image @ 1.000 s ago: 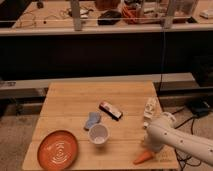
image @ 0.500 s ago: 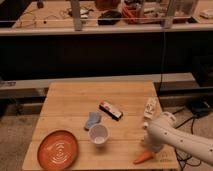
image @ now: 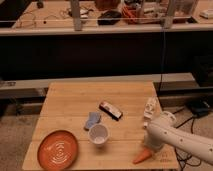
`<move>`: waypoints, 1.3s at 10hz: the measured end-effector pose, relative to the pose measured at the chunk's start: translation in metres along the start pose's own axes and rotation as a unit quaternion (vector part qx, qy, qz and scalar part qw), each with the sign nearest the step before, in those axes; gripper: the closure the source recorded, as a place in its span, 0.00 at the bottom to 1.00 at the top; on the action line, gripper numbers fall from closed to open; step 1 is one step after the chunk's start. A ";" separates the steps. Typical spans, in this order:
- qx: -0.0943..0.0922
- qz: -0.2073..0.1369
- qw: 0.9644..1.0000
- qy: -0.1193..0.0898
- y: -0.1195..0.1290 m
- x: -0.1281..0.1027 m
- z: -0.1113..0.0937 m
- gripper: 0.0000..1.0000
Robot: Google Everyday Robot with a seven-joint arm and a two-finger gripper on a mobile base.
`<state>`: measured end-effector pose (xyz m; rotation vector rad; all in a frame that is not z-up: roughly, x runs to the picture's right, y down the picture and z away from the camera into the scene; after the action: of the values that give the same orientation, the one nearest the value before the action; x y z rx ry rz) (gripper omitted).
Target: Drag the pepper across the table
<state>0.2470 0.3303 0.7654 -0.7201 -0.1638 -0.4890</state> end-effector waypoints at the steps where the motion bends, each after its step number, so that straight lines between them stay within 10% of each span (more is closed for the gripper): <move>1: -0.002 0.005 1.000 -0.003 0.000 0.001 0.001 0.54; 6: -0.007 0.018 1.000 -0.007 0.002 0.004 0.001 0.71; 9: -0.002 0.030 0.999 -0.026 0.004 0.009 0.003 0.99; 13: 0.000 0.031 0.999 -0.026 0.002 0.009 0.001 0.76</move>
<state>0.2563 0.3286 0.7673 -0.7357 -0.1894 -0.4116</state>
